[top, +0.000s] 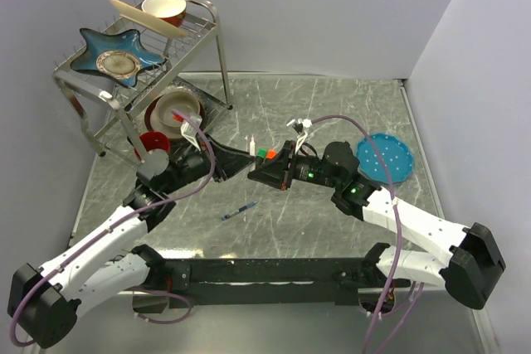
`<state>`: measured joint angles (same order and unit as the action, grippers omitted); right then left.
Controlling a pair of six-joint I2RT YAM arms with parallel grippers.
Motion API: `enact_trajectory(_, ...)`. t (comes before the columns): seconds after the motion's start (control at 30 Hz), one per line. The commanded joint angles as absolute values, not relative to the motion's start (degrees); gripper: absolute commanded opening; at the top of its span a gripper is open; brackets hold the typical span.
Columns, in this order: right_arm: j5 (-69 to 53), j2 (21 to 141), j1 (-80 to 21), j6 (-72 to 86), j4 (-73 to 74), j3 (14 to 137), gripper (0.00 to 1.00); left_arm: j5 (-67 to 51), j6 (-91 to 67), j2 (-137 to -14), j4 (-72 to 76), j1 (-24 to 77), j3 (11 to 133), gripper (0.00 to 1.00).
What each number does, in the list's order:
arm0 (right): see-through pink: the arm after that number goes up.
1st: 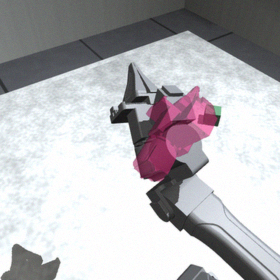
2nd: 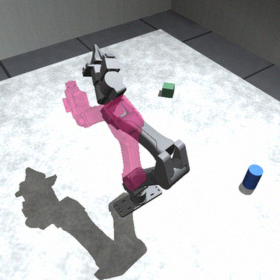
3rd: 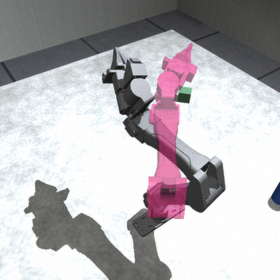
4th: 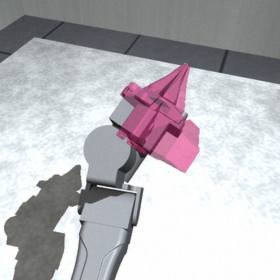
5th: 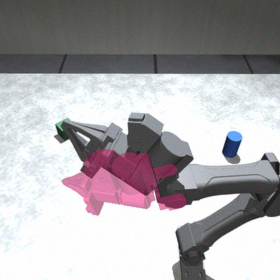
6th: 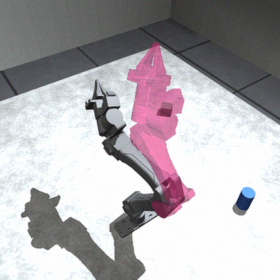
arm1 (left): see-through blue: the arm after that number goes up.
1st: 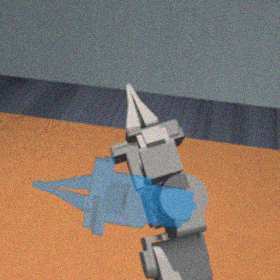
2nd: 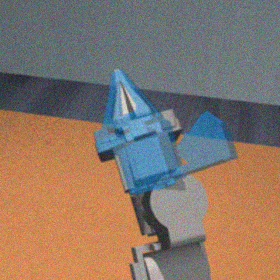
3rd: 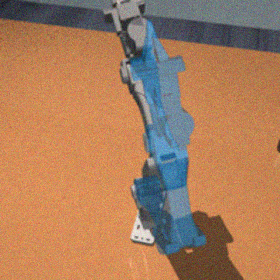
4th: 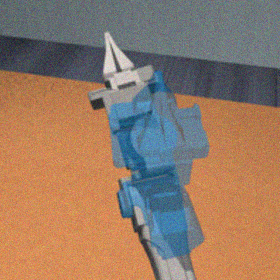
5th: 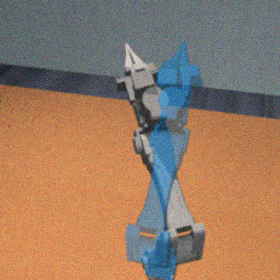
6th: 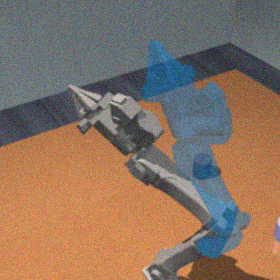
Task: Insert the pens into the pen caps
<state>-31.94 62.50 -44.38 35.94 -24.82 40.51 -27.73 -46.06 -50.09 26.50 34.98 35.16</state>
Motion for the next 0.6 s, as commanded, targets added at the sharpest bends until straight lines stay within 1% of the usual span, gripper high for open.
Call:
enact_trajectory(0.0, -30.76, 62.49, -44.73, 35.95, -26.10, 43.33, 0.00, -30.76, -45.70, -50.01, 30.32, 35.42, 35.16, 0.34)
enact_trajectory(0.33, -30.67, 62.40, -45.18, 35.86, -25.58, 43.42, 0.00, -31.29, -44.12, -52.47, 29.53, 35.68, 35.33, 0.37)
enact_trajectory(0.43, -30.94, 62.31, -45.44, 35.95, -25.92, 42.98, 0.00, -31.29, -44.47, -52.30, 31.63, 35.77, 34.28, 0.29)
enact_trajectory(0.47, -30.94, 62.14, -45.35, 36.03, -26.10, 42.80, 0.00, -31.12, -44.47, -52.21, 32.08, 35.68, 34.10, 0.18)
enact_trajectory(0.53, -31.38, 61.96, -45.44, 36.30, -26.45, 42.45, 0.00, -31.29, -44.30, -52.12, 33.04, 35.68, 33.58, 0.04)
enact_trajectory(0.57, -31.46, 61.88, -45.61, 36.30, -26.28, 42.36, 0.00, -31.38, -44.38, -52.03, 33.39, 35.68, 33.49, 0.01)
